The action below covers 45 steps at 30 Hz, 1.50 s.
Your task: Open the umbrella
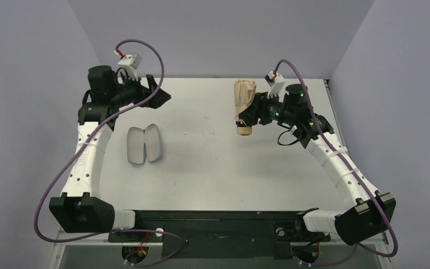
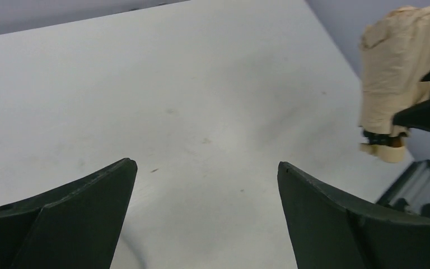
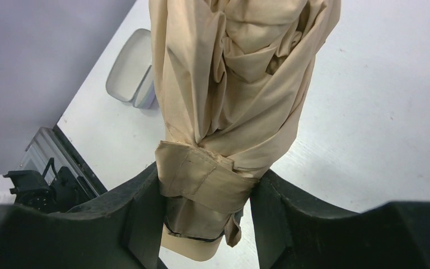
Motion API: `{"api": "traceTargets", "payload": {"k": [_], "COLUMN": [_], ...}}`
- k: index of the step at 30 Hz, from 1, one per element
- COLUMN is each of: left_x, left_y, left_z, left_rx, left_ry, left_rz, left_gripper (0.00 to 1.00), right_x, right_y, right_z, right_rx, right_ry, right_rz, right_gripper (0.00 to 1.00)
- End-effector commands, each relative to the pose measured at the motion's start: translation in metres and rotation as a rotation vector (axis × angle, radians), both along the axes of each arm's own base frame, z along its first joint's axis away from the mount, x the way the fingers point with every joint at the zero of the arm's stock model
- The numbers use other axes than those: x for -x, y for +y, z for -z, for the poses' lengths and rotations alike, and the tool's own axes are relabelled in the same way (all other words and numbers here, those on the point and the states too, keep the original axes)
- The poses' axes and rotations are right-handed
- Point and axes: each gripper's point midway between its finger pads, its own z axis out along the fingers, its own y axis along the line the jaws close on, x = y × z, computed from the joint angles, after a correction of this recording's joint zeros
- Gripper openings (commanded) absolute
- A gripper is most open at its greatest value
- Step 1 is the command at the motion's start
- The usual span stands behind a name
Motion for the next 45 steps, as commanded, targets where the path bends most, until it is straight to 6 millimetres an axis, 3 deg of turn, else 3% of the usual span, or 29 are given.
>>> {"api": "traceTargets", "payload": {"k": [1,4,6,10,13,16,21,24,28,31,35,40,45], "left_x": [0.006,0.012,0.018,0.018,0.017,0.02,0.022,0.016,0.016,0.027,0.045,0.075,0.075], "left_y": [-0.093,-0.155,-0.182,-0.208,-0.216,-0.223,-0.226,-0.226,-0.219,-0.206,-0.198,-0.226,-0.251], "left_z": [-0.052,-0.052,-0.053,-0.065,-0.072,-0.065,-0.064,-0.063,-0.05,-0.037,-0.016,0.001,-0.012], "left_rx": [0.277,0.36,0.395,0.464,0.497,0.518,0.56,0.563,0.475,0.382,0.316,0.234,0.27], "left_ry": [-0.044,0.036,0.06,0.019,-0.011,-0.003,-0.036,-0.034,-0.038,-0.066,-0.024,-0.003,0.004], "left_rz": [0.189,0.318,0.38,0.446,0.488,0.539,0.587,0.55,0.512,0.481,0.459,0.583,0.599], "left_gripper": [0.97,0.97,0.97,0.97,0.97,0.97,0.97,0.99,1.0,1.0,1.0,0.92,0.82], "right_x": [-0.001,-0.002,-0.003,-0.001,0.002,-0.002,-0.011,-0.009,-0.018,-0.037,-0.042,-0.033,-0.025], "right_y": [0.026,0.038,0.045,0.056,0.063,0.069,0.065,0.062,0.046,0.022,0.009,0.012,0.013], "right_z": [-0.085,-0.096,-0.102,-0.112,-0.111,-0.099,-0.084,-0.086,-0.096,-0.105,-0.116,-0.124,-0.13], "right_rx": [-0.107,-0.126,-0.141,-0.157,-0.14,-0.104,-0.03,-0.022,-0.056,-0.126,-0.23,-0.293,-0.304], "right_ry": [-0.303,-0.35,-0.374,-0.402,-0.41,-0.394,-0.383,-0.399,-0.388,-0.347,-0.3,-0.301,-0.324], "right_rz": [-0.078,-0.106,-0.122,-0.152,-0.17,-0.181,-0.174,-0.177,-0.071,0.077,0.166,0.165,0.154], "right_gripper": [0.0,0.0,0.0,0.0,0.0,0.0,0.0,0.0,0.0,0.0,0.0,0.0,0.0]}}
